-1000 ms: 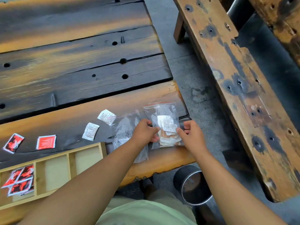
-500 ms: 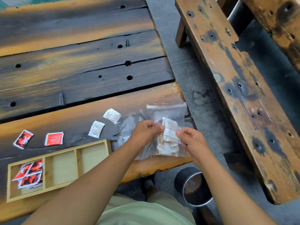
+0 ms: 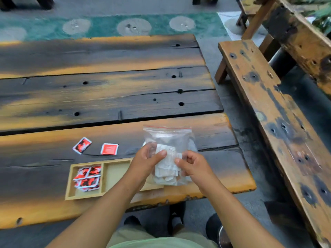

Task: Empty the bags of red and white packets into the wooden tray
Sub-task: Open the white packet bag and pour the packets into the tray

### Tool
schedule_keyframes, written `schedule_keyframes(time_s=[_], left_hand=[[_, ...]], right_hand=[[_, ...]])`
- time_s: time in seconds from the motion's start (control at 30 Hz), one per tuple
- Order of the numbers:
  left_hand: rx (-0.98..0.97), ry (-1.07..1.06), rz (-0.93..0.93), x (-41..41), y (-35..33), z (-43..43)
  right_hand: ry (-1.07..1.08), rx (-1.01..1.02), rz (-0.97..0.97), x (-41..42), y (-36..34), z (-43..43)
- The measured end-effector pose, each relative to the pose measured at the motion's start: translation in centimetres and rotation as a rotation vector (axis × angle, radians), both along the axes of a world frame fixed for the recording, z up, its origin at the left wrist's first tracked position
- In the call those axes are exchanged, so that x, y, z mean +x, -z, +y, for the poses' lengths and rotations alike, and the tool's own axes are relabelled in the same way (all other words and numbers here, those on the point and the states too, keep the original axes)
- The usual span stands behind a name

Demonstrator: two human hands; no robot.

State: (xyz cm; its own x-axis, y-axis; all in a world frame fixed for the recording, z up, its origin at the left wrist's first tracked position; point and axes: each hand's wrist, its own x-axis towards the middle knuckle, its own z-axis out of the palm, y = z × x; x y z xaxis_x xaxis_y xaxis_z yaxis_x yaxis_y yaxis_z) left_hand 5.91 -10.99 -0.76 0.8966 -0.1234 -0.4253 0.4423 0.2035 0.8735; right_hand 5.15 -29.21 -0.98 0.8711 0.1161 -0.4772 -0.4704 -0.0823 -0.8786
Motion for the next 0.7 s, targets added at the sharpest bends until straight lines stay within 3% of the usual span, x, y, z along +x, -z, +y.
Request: schedule_keyframes(time_s=[0.17,0.3,0.4,0.5,0.7], left_hand=[[0.006,-0.070,-0.025,-2.7,0.0,6.9],[0.054,-0.044,-0.032,-4.7,0.1,11.2],[-0.012,0.068,-0.053,-6.1,-0.9,13.6],[-0.043,0.048,-0.123,-6.4,-2.7,16.1],[0.330,0.104,-0.340,-4.8,-6.2,17.5]], right_hand=[[-0.054,-0.107,-0.128,-1.2,-2.2,6.3],[0.017,0.001,-0.224,-1.9,-4.3,10.6],[0.064,0.080,-0.207,-2.3,-5.0,13.3],[0.013,0.136,-0.197,-2.7,-5.5,15.3],[-0.135,0.092,-0.246,-1.6,-6.2,15.6]])
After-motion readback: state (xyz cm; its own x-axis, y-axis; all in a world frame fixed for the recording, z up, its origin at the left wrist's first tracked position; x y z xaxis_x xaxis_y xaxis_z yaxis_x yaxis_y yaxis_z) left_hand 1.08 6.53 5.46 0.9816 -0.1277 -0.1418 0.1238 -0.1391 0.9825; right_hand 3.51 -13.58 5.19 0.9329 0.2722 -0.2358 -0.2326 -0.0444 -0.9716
